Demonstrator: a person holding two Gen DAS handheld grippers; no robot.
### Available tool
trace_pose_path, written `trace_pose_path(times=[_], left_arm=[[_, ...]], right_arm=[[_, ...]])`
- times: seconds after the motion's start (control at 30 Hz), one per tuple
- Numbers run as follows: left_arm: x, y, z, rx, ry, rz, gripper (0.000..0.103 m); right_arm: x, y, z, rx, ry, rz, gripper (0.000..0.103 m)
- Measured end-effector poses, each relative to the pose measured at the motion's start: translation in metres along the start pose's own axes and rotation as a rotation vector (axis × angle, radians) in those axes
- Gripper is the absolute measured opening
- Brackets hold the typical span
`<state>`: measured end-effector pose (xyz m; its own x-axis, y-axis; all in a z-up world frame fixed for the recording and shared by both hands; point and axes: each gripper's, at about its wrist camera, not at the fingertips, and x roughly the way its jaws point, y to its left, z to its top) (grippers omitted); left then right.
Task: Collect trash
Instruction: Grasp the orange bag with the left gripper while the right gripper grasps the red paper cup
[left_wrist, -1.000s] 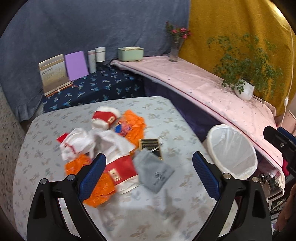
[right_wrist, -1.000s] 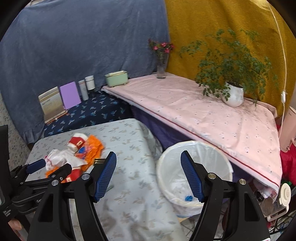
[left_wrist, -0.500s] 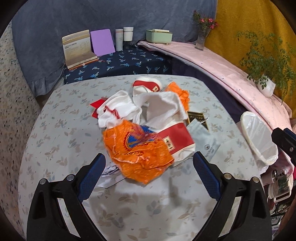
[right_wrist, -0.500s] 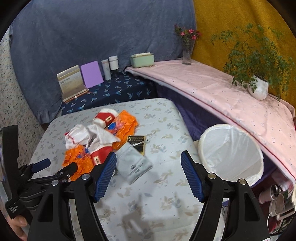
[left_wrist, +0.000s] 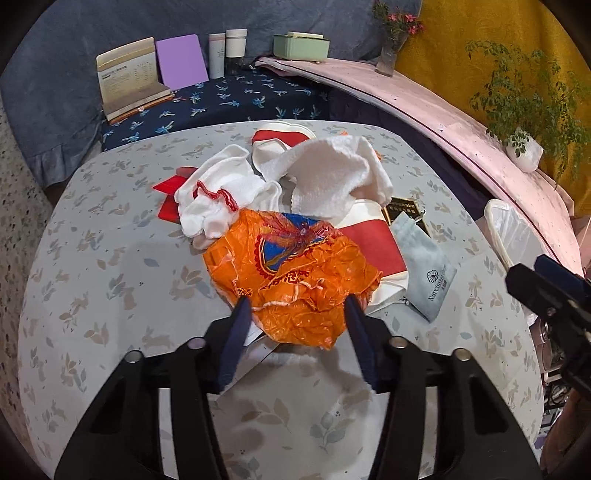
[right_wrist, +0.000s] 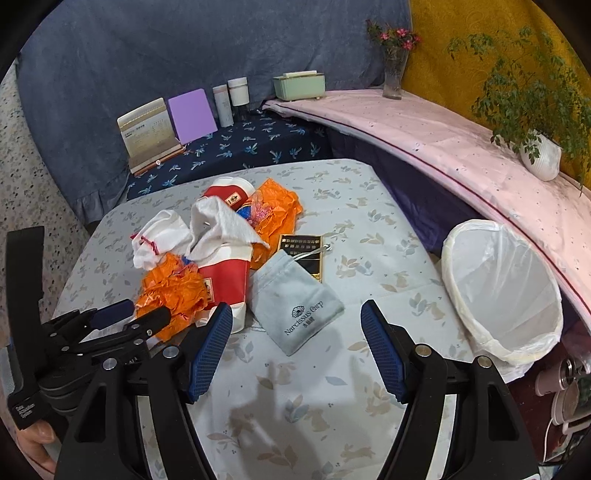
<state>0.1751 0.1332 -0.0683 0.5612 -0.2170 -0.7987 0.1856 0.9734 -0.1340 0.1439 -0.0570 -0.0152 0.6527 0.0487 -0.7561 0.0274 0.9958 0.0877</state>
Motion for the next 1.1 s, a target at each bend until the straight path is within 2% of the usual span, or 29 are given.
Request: trace_pose_path(times=[0.07, 0.13, 0.23, 0.27, 0.53, 0.73, 1.0, 1.1], left_arm=[[0.002, 0.000, 0.001, 0.016, 0.004, -0.009, 0.027], [0.005, 0.001, 0.002, 0.015, 0.023, -0.040, 0.014], [0.004, 0.002, 0.001, 0.018, 0.016, -0.048, 0.009], [0.003, 0.003, 0.001, 0.020, 0.012, -0.052, 0.004], [-0.019, 0.013, 0.005, -0.015, -0.037, -0.086, 0.001], [-0.042, 0.024, 0.017, -0.062, -0.098, -0.082, 0.000], [-0.052, 0.029, 0.030, -0.077, -0.131, -0.072, 0.000], [-0.050, 0.031, 0.031, -0.077, -0.129, -0.071, 0.000]], right_arm=[[0.009, 0.004, 0.002, 0.000, 0.015, 0.006, 0.069], [0.018, 0.008, 0.003, 0.000, 0.029, 0.010, 0.069], [0.030, 0.012, 0.004, 0.002, 0.052, 0.016, 0.067], [0.033, 0.014, 0.004, 0.004, 0.056, 0.018, 0.066], [0.037, 0.018, 0.006, 0.002, 0.063, 0.022, 0.064], [0.041, 0.017, 0.010, 0.012, 0.071, 0.037, 0.063], [0.074, 0.028, 0.015, 0.006, 0.125, 0.084, 0.056], [0.088, 0.031, 0.016, -0.005, 0.151, 0.093, 0.049]])
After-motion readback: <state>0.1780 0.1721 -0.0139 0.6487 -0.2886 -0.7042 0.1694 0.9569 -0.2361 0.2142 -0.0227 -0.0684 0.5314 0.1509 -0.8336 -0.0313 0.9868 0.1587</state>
